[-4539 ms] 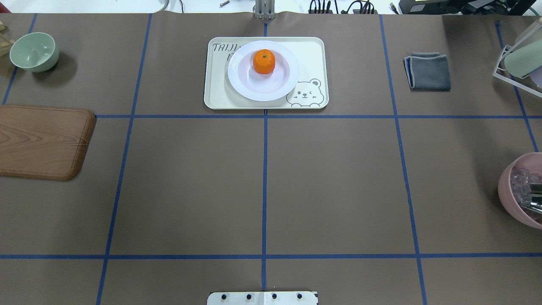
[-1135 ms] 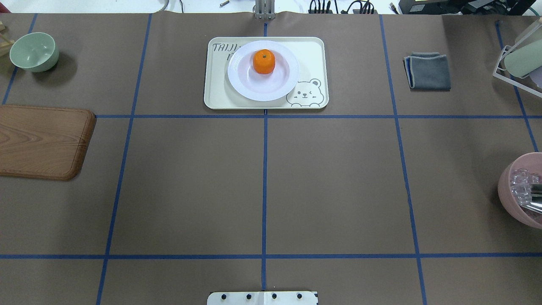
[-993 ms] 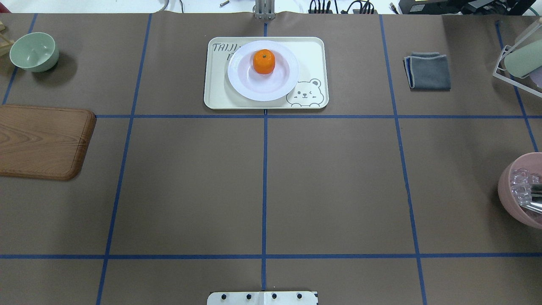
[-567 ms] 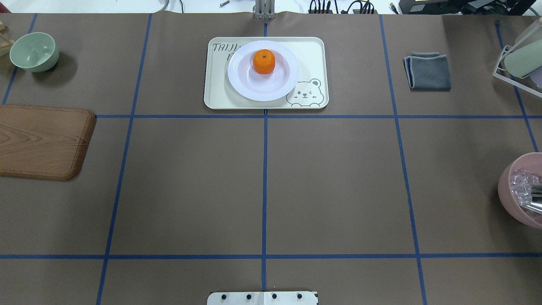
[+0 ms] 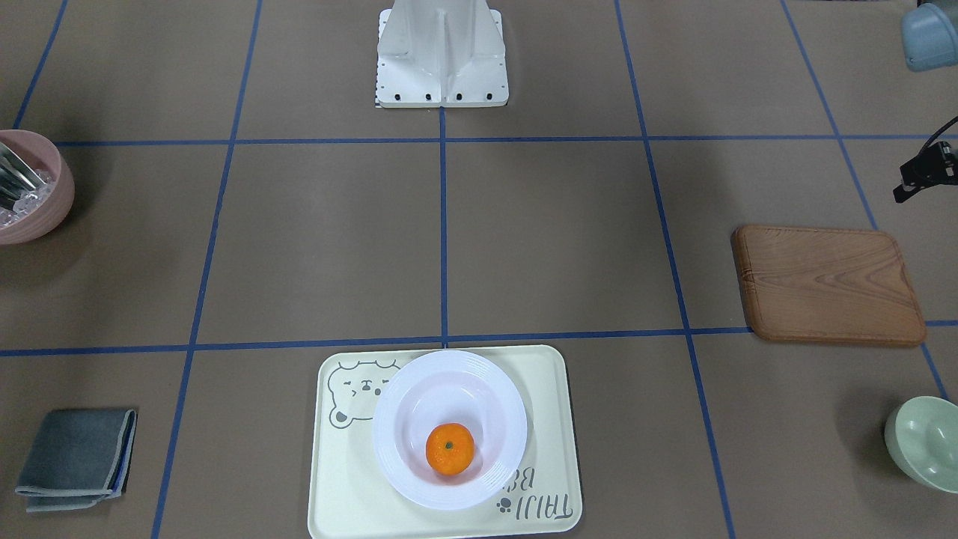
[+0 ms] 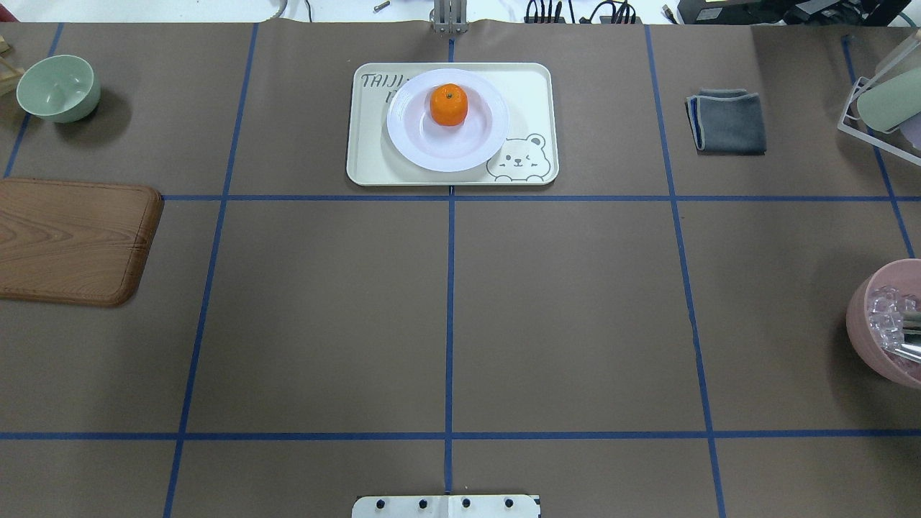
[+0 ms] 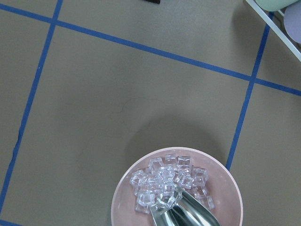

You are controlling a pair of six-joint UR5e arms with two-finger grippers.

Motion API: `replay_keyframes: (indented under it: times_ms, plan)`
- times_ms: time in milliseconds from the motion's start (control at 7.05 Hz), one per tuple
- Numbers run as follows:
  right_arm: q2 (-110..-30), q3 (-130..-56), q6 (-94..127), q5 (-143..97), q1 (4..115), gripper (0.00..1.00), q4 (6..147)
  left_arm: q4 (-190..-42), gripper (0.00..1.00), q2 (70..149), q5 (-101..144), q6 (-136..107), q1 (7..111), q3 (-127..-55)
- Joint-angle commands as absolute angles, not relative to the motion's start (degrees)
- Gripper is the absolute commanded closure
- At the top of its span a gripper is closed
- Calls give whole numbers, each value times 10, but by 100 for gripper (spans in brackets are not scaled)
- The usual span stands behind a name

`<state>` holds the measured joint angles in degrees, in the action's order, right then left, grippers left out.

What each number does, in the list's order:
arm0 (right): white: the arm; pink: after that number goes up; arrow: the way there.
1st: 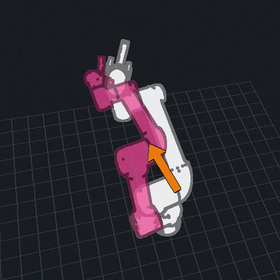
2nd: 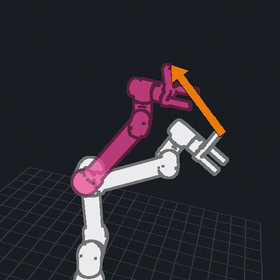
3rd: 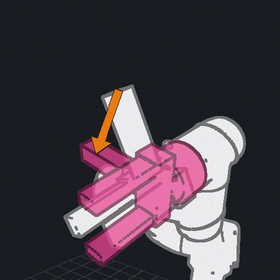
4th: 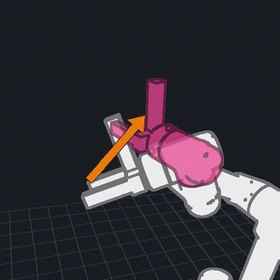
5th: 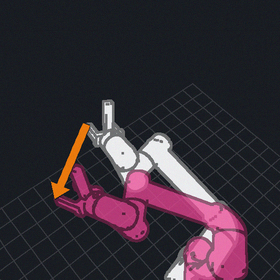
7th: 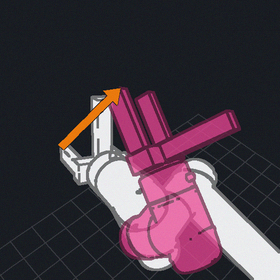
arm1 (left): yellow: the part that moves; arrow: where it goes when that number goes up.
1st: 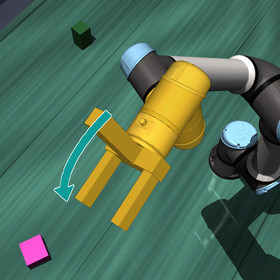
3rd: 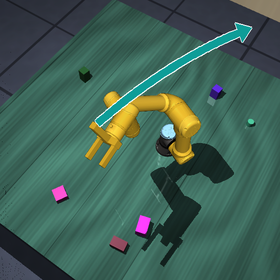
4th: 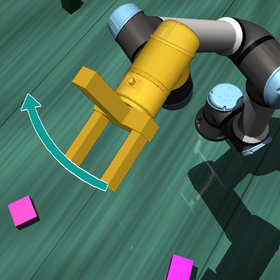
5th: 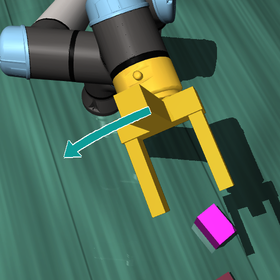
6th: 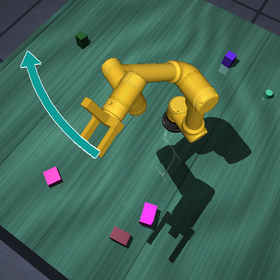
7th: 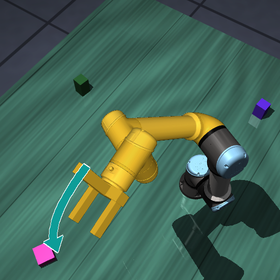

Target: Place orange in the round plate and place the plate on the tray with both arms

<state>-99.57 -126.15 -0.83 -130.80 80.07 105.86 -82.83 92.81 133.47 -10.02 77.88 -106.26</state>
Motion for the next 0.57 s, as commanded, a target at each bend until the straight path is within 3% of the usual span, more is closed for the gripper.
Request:
replay_keyframes:
  times_ms: [0, 426]
  plan:
    - [-995, -1263, -9, -1257, 779, 0, 1064, -832, 2, 927, 1336, -100, 779, -1065]
    - [-994, -1238, -10, -1282, 779, 0, 1059, -828, 2, 932, 1363, -100, 780, -1084]
